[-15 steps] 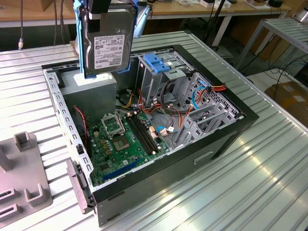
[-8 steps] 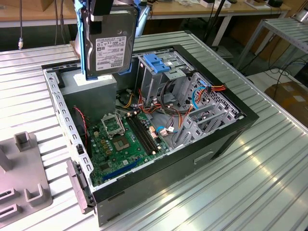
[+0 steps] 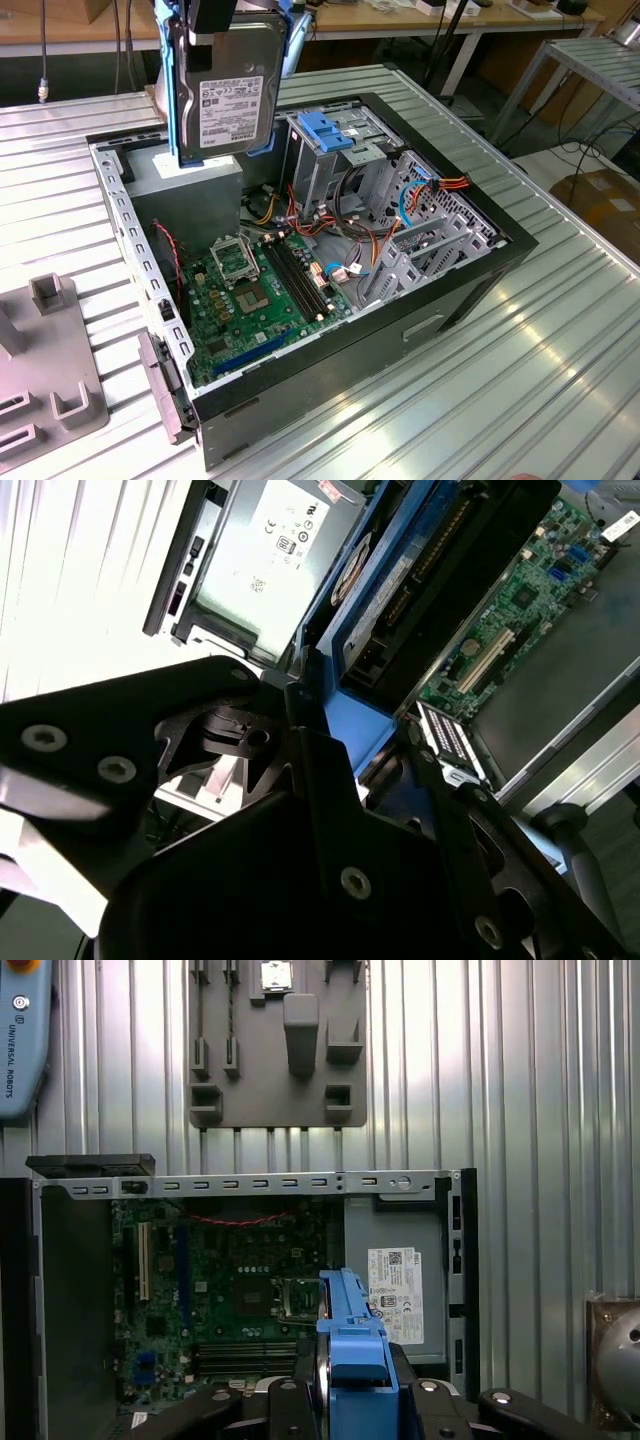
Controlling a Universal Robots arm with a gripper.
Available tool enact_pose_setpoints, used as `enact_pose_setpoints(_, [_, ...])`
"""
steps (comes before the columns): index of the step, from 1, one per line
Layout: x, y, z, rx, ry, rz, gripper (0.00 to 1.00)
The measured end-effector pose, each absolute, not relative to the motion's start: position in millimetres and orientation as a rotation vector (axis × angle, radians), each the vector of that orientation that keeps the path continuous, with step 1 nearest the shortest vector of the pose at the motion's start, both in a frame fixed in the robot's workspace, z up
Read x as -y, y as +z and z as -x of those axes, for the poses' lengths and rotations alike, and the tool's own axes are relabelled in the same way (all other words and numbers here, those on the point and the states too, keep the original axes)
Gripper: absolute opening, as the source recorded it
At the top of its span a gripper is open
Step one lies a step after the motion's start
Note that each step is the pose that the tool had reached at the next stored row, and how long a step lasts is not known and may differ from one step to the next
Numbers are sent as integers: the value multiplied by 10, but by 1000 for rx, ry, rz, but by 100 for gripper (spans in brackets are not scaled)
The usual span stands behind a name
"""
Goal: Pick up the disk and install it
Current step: 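Insert the disk into the insertion slot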
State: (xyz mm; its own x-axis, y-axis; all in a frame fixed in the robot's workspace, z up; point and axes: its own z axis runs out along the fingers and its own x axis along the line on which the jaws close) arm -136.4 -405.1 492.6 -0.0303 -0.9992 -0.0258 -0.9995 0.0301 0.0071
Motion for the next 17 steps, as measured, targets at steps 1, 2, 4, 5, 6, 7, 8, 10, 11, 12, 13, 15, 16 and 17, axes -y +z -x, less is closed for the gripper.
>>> enact_pose_setpoints(1, [4054, 4926, 1364, -2245, 36, 2178, 37])
enact_pose_setpoints(2, [4058, 4926, 1363, -2245, 36, 2178, 37])
enact_pose_setpoints(4, [4067, 4926, 1363, -2245, 36, 2178, 37])
enact_pose_setpoints(5, [4077, 4926, 1364, -2245, 36, 2178, 37])
enact_pose_setpoints(6, [4086, 4926, 1363, -2245, 36, 2178, 37])
enact_pose_setpoints(7, [4092, 4926, 1363, -2245, 36, 2178, 37])
enact_pose_setpoints(8, [4099, 4926, 1364, -2245, 36, 2178, 37])
enact_pose_setpoints(10, [4112, 4926, 1364, -2245, 36, 2178, 37])
enact_pose_setpoints(11, [4119, 4926, 1363, -2245, 36, 2178, 37])
enact_pose_setpoints(12, [4126, 4926, 1364, -2245, 36, 2178, 37])
enact_pose_setpoints(13, [4134, 4926, 1364, -2245, 36, 2178, 37])
enact_pose_setpoints(15, [4151, 4926, 1364, -2245, 36, 2178, 37])
enact_pose_setpoints(16, [4160, 4926, 1364, -2245, 36, 2178, 37])
enact_pose_setpoints(17, [4167, 4926, 1364, -2245, 36, 2178, 37])
